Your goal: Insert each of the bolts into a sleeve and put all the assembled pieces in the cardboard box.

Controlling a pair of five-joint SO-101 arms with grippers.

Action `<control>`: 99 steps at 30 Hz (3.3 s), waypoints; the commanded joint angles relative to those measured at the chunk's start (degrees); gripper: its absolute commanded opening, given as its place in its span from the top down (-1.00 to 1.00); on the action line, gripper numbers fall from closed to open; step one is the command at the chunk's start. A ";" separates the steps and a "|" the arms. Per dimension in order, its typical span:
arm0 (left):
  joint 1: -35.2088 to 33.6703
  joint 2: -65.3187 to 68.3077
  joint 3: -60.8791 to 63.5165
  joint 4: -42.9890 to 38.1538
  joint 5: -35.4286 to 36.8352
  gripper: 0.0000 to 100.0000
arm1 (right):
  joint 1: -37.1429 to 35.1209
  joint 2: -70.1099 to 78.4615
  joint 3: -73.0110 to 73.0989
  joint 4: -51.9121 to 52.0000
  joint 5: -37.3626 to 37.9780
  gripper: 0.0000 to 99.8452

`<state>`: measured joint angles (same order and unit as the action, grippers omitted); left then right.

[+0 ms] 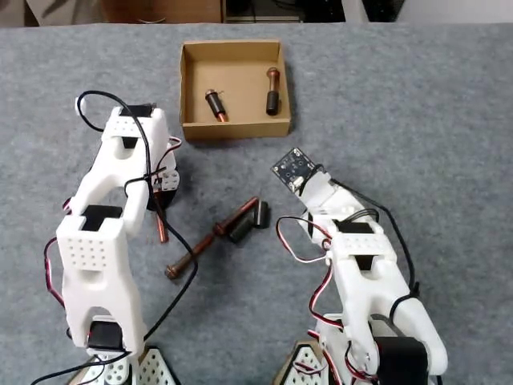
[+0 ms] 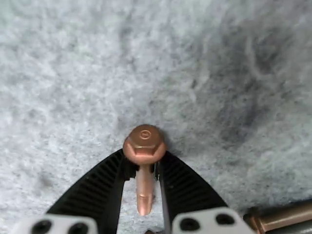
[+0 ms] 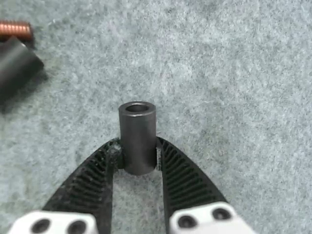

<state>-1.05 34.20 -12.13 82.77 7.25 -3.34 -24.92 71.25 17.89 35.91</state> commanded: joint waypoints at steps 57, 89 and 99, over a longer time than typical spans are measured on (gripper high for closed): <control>21.89 -95.34 43.60 -49.41 -4.31 0.96 | -26.51 -39.87 20.88 -36.84 -46.42 1.00; 31.38 -94.99 50.20 -45.45 -16.88 0.96 | -26.86 -39.87 25.27 -39.74 -38.42 1.00; 31.21 -94.99 58.29 -54.07 -19.96 0.96 | -26.86 -39.87 25.27 -40.09 -38.86 1.00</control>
<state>30.07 -60.75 46.15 31.25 -12.18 -29.36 -64.84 96.57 -20.53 -2.95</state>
